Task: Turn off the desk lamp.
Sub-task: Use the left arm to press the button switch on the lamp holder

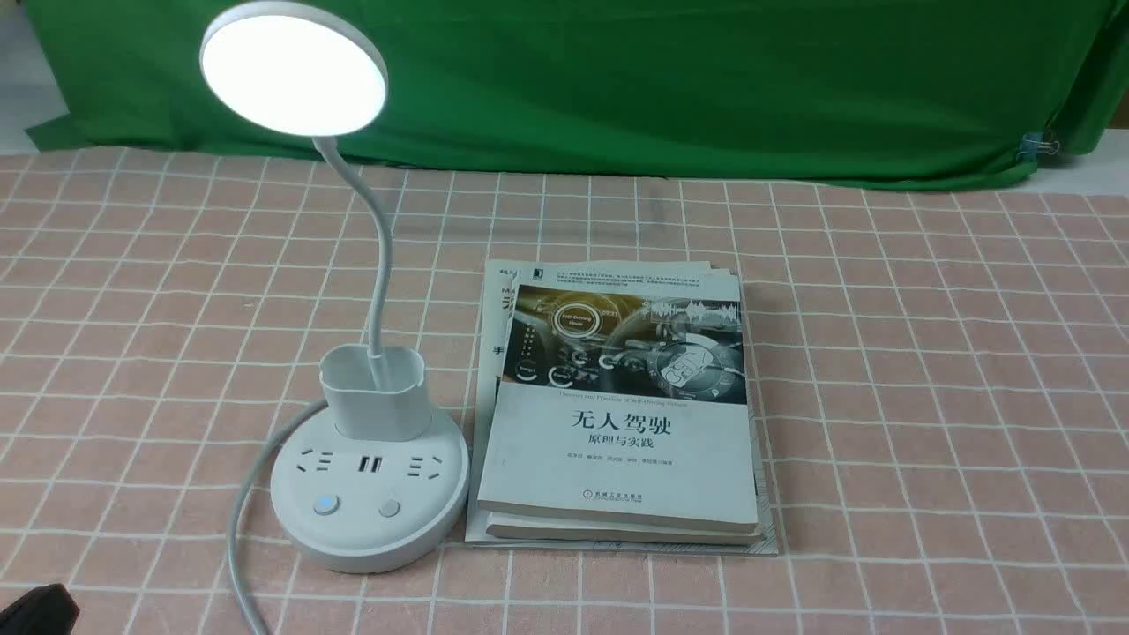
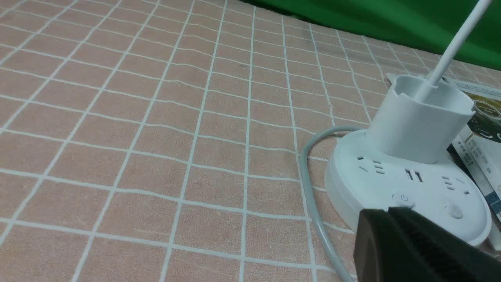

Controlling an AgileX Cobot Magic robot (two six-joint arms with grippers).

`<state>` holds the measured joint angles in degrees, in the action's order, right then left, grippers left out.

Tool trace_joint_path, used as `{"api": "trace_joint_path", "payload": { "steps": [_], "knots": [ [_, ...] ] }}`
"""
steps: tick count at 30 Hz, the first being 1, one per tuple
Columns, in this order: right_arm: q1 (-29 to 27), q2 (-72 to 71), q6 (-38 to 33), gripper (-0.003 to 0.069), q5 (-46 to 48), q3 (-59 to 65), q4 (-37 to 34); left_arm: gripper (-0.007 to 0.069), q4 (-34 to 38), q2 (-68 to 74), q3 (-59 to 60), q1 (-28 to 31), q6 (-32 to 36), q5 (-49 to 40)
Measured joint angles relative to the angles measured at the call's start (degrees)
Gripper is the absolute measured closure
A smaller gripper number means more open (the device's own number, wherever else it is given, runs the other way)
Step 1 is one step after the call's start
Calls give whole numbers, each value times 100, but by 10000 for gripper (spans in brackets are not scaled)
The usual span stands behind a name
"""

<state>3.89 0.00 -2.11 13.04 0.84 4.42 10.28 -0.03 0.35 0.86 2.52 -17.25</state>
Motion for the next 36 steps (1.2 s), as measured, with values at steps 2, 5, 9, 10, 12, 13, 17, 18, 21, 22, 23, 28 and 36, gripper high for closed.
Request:
{"api": "trace_joint_path", "payload": {
  "steps": [2, 5, 9, 10, 12, 13, 17, 18, 21, 22, 23, 28, 36],
  "knots": [
    [0, 0, 0, 419, 0, 0, 0, 619, 0, 0, 0, 0, 0, 0],
    [0, 0, 0, 419, 0, 0, 0, 619, 0, 0, 0, 0, 0, 0],
    [0, 0, 0, 419, 0, 0, 0, 619, -101, 0, 0, 0, 94, 0],
    [0, 0, 0, 419, 0, 0, 0, 619, -197, 0, 0, 0, 212, 0],
    [0, 0, 0, 419, 0, 0, 0, 619, -323, 0, 0, 0, 295, 0],
    [0, 0, 0, 419, 0, 0, 0, 619, -340, 0, 0, 0, 306, 0],
    [0, 0, 0, 419, 0, 0, 0, 619, -365, 0, 0, 0, 322, 0],
    [0, 0, 0, 419, 0, 0, 0, 619, -365, 0, 0, 0, 322, 0],
    [0, 0, 0, 419, 0, 0, 0, 619, -365, 0, 0, 0, 324, 0],
    [0, 0, 0, 419, 0, 0, 0, 619, -365, 0, 0, 0, 324, 15],
    [0, 0, 0, 419, 0, 0, 0, 619, -365, 0, 0, 0, 324, 23],
    [0, 0, 0, 419, 0, 0, 0, 619, 1209, 0, 0, 0, -124, 567],
    [0, 0, 0, 419, 0, 0, 0, 619, 2877, 0, 0, 0, -379, 1489]
  ]
}}
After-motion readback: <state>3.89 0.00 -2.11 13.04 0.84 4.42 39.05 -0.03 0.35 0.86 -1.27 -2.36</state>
